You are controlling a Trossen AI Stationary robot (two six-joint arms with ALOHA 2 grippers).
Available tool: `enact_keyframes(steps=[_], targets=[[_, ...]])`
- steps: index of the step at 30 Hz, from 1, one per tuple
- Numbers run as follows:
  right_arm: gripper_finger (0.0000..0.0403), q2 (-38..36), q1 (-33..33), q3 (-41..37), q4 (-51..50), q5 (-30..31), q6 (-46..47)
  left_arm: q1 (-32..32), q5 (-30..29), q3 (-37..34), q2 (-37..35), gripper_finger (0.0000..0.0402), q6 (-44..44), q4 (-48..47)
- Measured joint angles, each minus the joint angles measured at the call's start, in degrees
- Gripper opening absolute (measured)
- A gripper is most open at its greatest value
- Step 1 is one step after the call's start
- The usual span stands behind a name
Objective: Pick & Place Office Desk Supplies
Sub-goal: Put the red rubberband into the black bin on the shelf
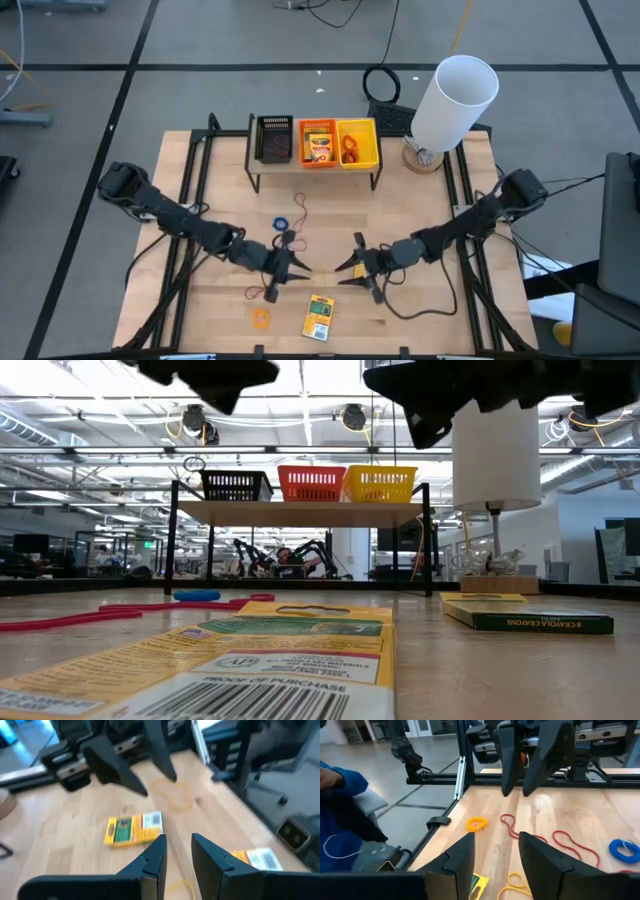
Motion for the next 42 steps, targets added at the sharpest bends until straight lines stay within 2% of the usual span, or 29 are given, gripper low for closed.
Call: enact_keyframes(steps=[8,13,18,22,27,36,42], targets=[[0.0139,5.04,2.06,0.08,3.0,6.36,-1.29,-5.56,-8.31,0.0,0.0,0.0081,-9.24,-10.44],[0.0139,5.37,1.89,0.1,2.08,6.44,-1.13,-6.86,-11.61,0.0,0.0,0.0081,-18.67,-20.65],[0.0138,5.4,1.8,0.08,1.96,6.55,-1.02,-6.38,-11.51,0.0,0.0,0.0081,-28.71,-29.87],[0.0138,5.4,1.59,0.08,1.27,10.5,-2.19,-5.65,-8.49,0.0,0.0,0.0081,-36.68,-35.69],[0.0139,5.4,0.81,0.08,0.78,10.56,-2.42,-5.54,-5.72,0.0,0.0,0.0081,-44.02,-41.39],[0.0135,5.4,0.68,0.08,0.35,10.51,-2.43,-5.42,-5.74,0.0,0.07,0.0081,-45.34,-42.53],[0.0134,5.4,0.68,0.08,0.38,10.49,-1.41,-3.67,-8.36,0.0,0.13,0.0081,-43.64,-46.31]])
